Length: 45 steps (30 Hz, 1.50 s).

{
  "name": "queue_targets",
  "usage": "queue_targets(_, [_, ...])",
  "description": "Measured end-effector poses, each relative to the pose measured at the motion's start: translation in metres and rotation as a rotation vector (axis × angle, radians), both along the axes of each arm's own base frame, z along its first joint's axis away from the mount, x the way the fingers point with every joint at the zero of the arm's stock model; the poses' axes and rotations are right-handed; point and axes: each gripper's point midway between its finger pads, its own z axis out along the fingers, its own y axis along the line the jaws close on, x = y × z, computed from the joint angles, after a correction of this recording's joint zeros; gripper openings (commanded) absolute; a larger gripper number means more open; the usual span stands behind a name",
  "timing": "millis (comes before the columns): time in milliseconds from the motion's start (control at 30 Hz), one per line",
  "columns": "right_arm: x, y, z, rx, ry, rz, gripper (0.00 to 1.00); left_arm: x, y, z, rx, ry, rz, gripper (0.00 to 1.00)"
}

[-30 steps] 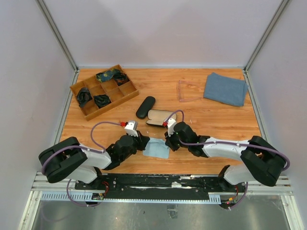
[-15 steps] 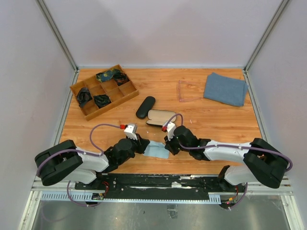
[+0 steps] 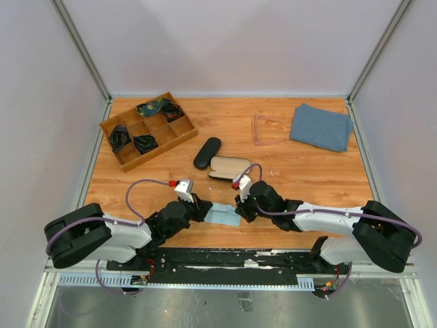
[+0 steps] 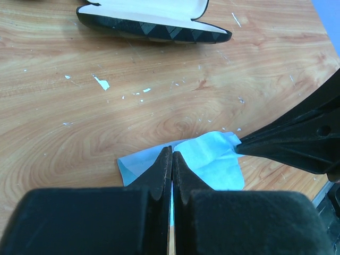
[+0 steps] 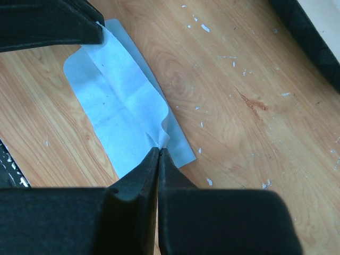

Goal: Organize the sunglasses
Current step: Fold the glasses cleaning cloth at the center of the board.

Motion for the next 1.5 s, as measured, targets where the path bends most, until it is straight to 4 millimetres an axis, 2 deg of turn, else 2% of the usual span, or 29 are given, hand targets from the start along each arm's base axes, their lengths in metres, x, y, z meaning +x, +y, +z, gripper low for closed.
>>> queue_targets(400, [0.001, -0.005, 0.0, -0.004, -0.013, -0.017, 0.01, -0.004, 0.007, -0.01, 0.021, 0.014, 0.01, 0.01])
queue_targets(833, [0.001, -0.004, 0.003, 0.01, -0.019, -0.013, 0.01, -0.005, 0.008, -0.009, 0.015, 0.014, 0.012, 0.01])
queue_targets(1067, [-0.009, 0.001, 0.0, 0.006, -0.005, 0.026, 0.01, -0.005, 0.007, -0.01, 0.013, 0.013, 0.009, 0.01])
queue_targets(1500, [-0.012, 0.002, -0.004, -0.003, 0.004, 0.035, 0.01, -0.007, 0.004, -0.012, 0.01, 0.014, -0.006, 0.0])
